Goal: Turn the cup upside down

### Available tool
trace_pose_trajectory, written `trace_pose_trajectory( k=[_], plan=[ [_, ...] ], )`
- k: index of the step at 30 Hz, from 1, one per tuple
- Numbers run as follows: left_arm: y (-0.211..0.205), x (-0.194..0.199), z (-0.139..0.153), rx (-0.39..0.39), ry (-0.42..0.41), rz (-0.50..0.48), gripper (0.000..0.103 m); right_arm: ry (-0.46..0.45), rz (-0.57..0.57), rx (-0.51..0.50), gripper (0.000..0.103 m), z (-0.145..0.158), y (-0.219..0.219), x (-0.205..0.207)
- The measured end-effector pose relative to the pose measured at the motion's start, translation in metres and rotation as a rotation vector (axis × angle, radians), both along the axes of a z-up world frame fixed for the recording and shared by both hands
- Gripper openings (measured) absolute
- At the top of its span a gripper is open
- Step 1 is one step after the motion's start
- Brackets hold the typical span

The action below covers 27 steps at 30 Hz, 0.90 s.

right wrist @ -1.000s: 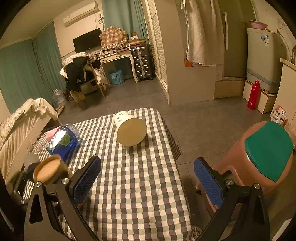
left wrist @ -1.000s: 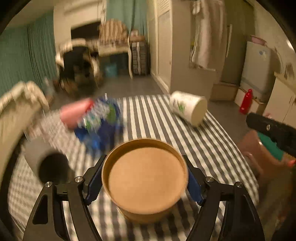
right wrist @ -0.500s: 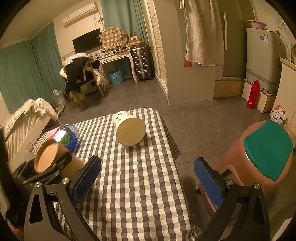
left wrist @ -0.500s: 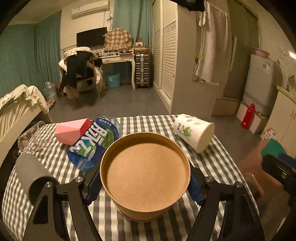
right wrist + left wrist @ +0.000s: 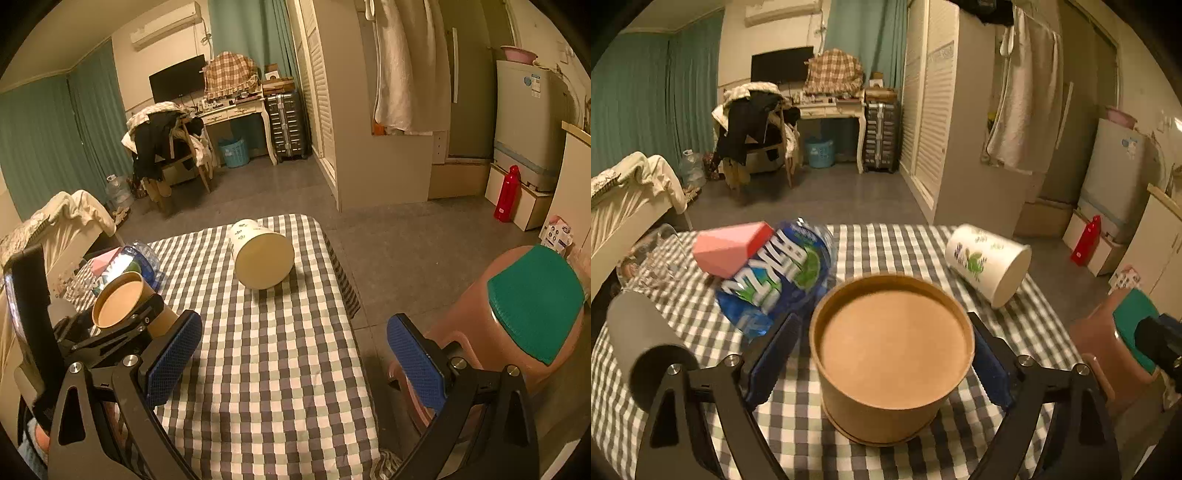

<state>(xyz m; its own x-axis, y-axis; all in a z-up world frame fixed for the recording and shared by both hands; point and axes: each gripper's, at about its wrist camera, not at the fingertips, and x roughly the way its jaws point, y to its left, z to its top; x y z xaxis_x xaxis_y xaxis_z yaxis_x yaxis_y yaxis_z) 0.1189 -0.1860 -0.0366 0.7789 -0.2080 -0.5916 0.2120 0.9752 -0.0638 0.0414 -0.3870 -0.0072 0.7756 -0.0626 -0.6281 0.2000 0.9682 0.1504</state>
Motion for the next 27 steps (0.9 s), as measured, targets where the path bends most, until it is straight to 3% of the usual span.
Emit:
trace_pose_trajectory(
  k=[9,16,23,27],
  plan=[
    [0.019,-0.038,0.057,-0.028,-0.117,0.003,0.092,-0.092,0.031,-0.006,0.101,0.016,-0.001,-0.024],
    [0.041,-0.095,0.095,-0.049,-0.224,0.019,0.092,-0.182,0.073,-0.032,0.101,0.035,0.006,-0.055],
    [0.060,-0.146,0.087,-0.029,-0.290,0.054,0.092,-0.250,0.135,-0.075,0.101,0.040,0.029,-0.086],
    [0.071,-0.161,0.068,-0.030,-0.274,0.080,0.092,-0.256,0.157,-0.096,0.101,0.032,0.047,-0.094]
  ],
)
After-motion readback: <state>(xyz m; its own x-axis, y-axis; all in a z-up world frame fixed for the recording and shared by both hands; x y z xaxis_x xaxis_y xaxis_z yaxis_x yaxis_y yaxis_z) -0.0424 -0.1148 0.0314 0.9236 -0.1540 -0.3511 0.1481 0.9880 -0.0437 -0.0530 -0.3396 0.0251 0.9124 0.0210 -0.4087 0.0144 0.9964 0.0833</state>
